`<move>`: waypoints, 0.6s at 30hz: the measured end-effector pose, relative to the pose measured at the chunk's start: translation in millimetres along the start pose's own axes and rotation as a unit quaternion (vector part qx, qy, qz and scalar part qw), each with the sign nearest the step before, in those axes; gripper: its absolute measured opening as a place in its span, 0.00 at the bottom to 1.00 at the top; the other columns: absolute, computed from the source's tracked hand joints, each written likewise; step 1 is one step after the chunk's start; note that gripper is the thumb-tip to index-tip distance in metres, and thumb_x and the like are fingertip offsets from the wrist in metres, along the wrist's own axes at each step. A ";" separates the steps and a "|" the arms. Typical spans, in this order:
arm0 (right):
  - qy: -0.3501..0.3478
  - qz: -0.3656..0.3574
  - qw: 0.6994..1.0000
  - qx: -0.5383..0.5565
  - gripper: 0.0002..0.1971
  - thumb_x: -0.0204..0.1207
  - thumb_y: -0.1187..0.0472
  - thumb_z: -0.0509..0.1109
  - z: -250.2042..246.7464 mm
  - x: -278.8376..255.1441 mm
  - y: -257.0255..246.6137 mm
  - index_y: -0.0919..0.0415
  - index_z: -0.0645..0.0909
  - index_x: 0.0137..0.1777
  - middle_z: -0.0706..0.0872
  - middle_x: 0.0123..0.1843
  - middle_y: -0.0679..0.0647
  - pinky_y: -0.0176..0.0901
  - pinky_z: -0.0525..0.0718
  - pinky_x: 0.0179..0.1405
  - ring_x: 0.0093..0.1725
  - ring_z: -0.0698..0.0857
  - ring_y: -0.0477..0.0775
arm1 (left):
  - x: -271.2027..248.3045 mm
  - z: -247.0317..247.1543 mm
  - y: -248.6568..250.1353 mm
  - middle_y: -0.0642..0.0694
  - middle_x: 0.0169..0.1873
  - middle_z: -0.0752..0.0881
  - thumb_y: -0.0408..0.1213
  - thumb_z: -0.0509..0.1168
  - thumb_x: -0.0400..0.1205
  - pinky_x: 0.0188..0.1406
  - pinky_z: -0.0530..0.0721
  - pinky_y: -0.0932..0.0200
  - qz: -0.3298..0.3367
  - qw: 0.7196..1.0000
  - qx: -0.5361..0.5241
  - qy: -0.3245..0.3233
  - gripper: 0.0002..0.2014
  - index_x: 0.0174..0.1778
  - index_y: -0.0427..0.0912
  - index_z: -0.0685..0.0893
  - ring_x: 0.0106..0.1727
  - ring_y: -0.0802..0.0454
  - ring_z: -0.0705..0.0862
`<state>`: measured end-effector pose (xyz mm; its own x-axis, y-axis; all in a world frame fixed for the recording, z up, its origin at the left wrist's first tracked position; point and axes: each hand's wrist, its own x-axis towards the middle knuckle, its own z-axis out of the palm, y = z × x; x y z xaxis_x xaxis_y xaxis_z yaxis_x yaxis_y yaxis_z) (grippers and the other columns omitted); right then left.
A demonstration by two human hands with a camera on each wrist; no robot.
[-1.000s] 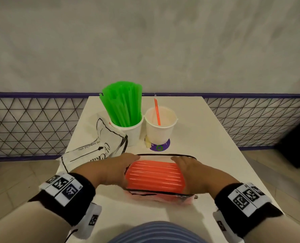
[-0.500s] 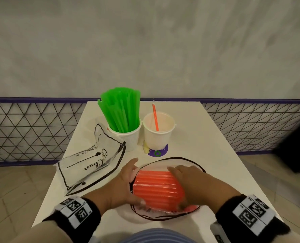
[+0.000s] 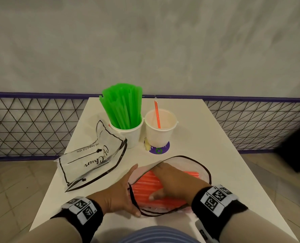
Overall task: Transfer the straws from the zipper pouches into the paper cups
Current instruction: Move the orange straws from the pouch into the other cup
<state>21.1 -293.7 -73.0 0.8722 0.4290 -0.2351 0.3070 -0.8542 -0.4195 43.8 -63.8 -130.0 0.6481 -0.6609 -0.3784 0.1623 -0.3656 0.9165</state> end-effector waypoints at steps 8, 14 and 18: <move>0.022 -0.019 0.998 -0.058 0.24 0.81 0.46 0.65 -0.9 -2.8 1.3 0.53 0.71 0.75 0.75 0.63 0.51 0.48 0.77 0.64 0.61 0.77 0.52 | 6.4 -4.6 -1.6 0.53 0.65 0.83 0.35 0.90 0.51 0.70 0.81 0.51 0.046 0.998 0.039 0.017 0.64 0.77 0.67 0.58 0.69 0.57 0.81; 0.060 -0.028 0.996 -0.066 0.15 0.82 0.53 0.64 0.3 -9.8 -4.2 0.60 0.75 0.64 0.73 0.59 0.53 0.43 0.74 0.53 0.54 0.77 0.52 | 7.5 -2.7 -6.9 0.59 0.65 0.82 0.48 0.90 0.48 0.71 0.78 0.63 0.023 0.993 0.114 0.002 0.67 0.81 0.54 0.57 0.68 0.69 0.79; 0.076 -0.026 0.992 -0.100 0.14 0.75 0.63 0.66 4.5 -6.6 -14.6 0.65 0.74 0.60 0.73 0.59 0.57 0.45 0.74 0.49 0.52 0.76 0.56 | 16.3 5.9 -12.7 0.51 0.52 0.90 0.41 0.89 0.51 0.61 0.86 0.59 0.030 0.991 0.120 0.047 0.48 0.68 0.46 0.77 0.57 0.59 0.87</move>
<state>9.2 -282.7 -69.3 0.8957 0.4381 -0.0763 0.4095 -0.8795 -0.2424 47.9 -73.8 -148.5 0.7194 -0.6262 -0.3005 -0.0525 -0.4805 0.8754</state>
